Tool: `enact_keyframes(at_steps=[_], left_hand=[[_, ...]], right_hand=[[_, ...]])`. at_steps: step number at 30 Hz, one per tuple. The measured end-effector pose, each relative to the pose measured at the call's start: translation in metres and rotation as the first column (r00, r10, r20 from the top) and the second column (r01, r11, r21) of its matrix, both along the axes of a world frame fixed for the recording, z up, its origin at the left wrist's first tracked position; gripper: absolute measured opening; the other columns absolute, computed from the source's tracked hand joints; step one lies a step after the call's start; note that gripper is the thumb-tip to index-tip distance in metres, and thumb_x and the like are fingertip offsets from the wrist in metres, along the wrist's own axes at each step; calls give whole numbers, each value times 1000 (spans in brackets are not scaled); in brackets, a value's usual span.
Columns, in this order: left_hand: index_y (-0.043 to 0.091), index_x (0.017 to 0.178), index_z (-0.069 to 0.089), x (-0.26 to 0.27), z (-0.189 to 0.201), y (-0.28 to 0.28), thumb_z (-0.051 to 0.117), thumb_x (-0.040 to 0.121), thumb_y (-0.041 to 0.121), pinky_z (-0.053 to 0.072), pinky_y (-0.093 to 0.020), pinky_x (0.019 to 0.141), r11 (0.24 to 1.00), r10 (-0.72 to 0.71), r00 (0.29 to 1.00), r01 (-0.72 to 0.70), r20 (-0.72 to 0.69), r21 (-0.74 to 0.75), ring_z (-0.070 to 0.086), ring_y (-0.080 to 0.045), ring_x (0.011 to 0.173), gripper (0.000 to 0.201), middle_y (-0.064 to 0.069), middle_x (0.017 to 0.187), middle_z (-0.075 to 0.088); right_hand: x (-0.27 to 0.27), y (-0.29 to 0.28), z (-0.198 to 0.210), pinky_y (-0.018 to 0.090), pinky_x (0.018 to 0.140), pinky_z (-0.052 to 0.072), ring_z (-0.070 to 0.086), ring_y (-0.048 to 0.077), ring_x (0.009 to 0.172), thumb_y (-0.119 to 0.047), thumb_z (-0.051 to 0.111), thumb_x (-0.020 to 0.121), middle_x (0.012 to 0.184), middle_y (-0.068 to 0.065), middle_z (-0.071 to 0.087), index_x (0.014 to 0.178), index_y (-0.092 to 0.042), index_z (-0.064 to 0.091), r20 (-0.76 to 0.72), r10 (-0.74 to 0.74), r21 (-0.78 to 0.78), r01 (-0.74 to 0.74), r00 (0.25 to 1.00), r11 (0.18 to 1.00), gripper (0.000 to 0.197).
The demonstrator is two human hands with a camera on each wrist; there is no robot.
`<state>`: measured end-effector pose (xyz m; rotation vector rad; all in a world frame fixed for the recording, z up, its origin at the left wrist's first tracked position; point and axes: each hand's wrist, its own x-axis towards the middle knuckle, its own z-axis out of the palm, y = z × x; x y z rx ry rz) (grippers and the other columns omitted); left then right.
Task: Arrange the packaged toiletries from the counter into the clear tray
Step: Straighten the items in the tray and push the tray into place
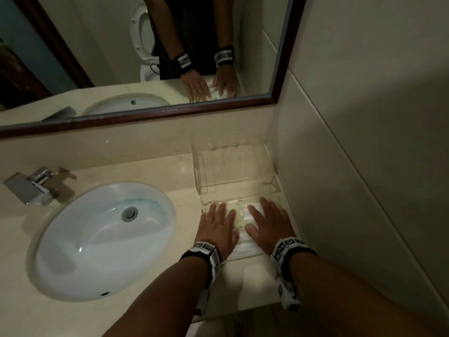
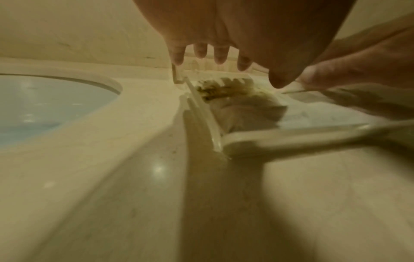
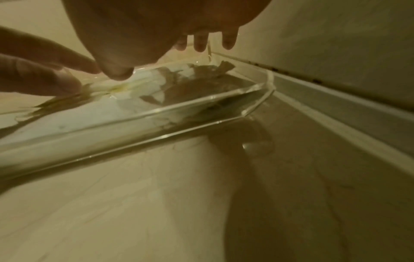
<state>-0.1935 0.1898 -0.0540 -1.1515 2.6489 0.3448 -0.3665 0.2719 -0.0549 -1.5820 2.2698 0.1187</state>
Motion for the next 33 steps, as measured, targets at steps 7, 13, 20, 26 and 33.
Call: enact_keyframes(at_steps=[7,13,20,26,33], left_hand=[[27,156,3,26,19,-5,36,74,86,18,-50,119,968,209,977,-212,36,135,1,-35,150,107,-5,164,-11],[32,154,-12,29,23,-3,57,51,91,31,-45,115,902,260,958,-287,125,322,21,-35,146,138,-3,161,-25],[38,147,4,31,20,8,72,38,83,44,-48,103,915,244,963,-268,115,302,38,-35,130,136,-5,152,10],[39,147,0,25,18,12,82,45,67,44,-47,104,890,289,951,-309,111,335,39,-36,130,135,-11,147,16],[37,145,7,21,16,12,86,44,62,49,-43,100,861,347,936,-339,50,380,50,-38,120,130,-9,140,22]], right_hand=[[-4,18,17,58,118,6,-8,32,151,-81,31,83,164,-5,-21,153,-47,1,-5,-121,112,121,993,986,83],[-6,22,23,53,119,18,-6,32,151,-92,43,66,161,-11,-29,152,-51,-1,135,-189,204,159,973,966,104],[-11,27,15,55,120,14,-12,36,150,-93,55,54,160,-13,-31,147,-57,-15,175,-155,278,102,972,955,122],[-13,33,13,56,120,17,-9,42,149,-77,71,62,159,-8,-33,146,-54,-22,132,-64,303,21,989,953,128],[-18,31,10,53,118,23,3,44,147,-58,75,73,160,-5,-32,150,-50,-16,68,19,268,-37,998,963,119]])
